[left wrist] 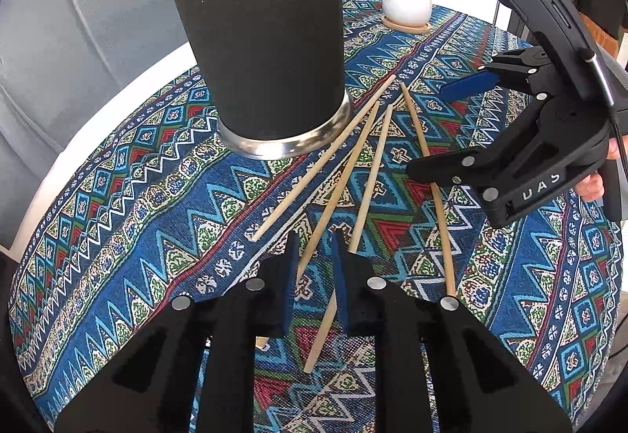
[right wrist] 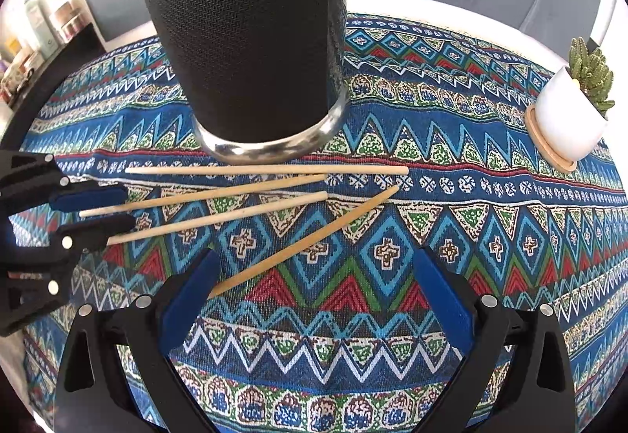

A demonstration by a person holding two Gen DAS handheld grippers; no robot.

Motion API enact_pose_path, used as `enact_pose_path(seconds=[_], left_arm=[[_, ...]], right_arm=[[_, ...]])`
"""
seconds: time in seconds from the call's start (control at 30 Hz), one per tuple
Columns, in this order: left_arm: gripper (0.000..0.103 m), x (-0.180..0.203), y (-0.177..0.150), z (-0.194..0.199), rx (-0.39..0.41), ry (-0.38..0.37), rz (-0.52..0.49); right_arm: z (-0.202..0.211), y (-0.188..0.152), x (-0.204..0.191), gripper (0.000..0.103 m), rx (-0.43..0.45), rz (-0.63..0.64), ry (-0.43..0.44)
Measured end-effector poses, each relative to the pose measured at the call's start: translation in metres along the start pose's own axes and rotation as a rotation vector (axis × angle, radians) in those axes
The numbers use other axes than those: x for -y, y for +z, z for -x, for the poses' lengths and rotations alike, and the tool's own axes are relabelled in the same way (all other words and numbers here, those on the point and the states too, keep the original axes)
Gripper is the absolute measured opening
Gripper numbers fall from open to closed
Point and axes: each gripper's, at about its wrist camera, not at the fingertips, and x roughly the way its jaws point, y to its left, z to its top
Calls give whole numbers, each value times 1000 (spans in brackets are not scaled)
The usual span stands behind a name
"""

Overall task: Organize utensils
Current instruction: 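Close the right gripper on a wooden stick while the left gripper closes on another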

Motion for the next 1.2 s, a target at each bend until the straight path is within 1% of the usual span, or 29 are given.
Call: enact_pose_path(seconds=[0.03, 0.07, 0.1, 0.17, 0.2, 0.27, 0.3, 0.37, 0.43, 0.6, 0.77, 0.87, 1.0, 1.1, 1.13, 1.2], left_arm=[[16, 0, 0, 1, -3, -1, 12], [11, -2, 0, 1, -6, -16, 35], [10, -3, -1, -2, -7, -31, 59], [10, -4, -2, -4, -9, -36, 80], [10, -5, -2, -4, -16, -39, 85], [10, -5, -2, -4, -36, -39, 101], [9, -3, -1, -3, -47, -35, 91], [8, 2, 0, -3, -64, -21, 76], [8, 5, 0, -3, -73, -11, 78], [7, 9, -11, 6, -79, 6, 88], [6, 8, -29, 20, -96, -6, 130], [6, 6, -44, 30, -108, 5, 153], [5, 3, -72, 50, -118, 24, 210], [5, 1, -93, 65, -119, 37, 250], [5, -2, -102, 70, -112, 27, 285], [5, -13, -119, 80, -83, -8, 396]], right_arm=[[4, -3, 5, 91, 2, 9, 4], [8, -8, 4, 84, 13, 19, 10], [12, -13, 7, 78, 23, 24, 13], [20, -21, 10, 57, 31, 24, 19], [23, -24, 12, 51, 35, 25, 19], [32, -25, 17, 25, 47, 32, 24], [34, -28, 20, 21, 51, 39, 32], [39, -33, 27, 8, 58, 54, 44], [40, -37, 39, 5, 60, 53, 64], [43, -47, 60, 5, 70, 51, 113], [45, -45, 73, 5, 74, 52, 142], [47, -49, 76, 5, 79, 66, 144], [48, -50, 76, 5, 87, 92, 146], [48, -50, 77, 5, 86, 108, 168], [48, -50, 77, 5, 85, 111, 177], [48, -50, 75, 5, 86, 116, 199]])
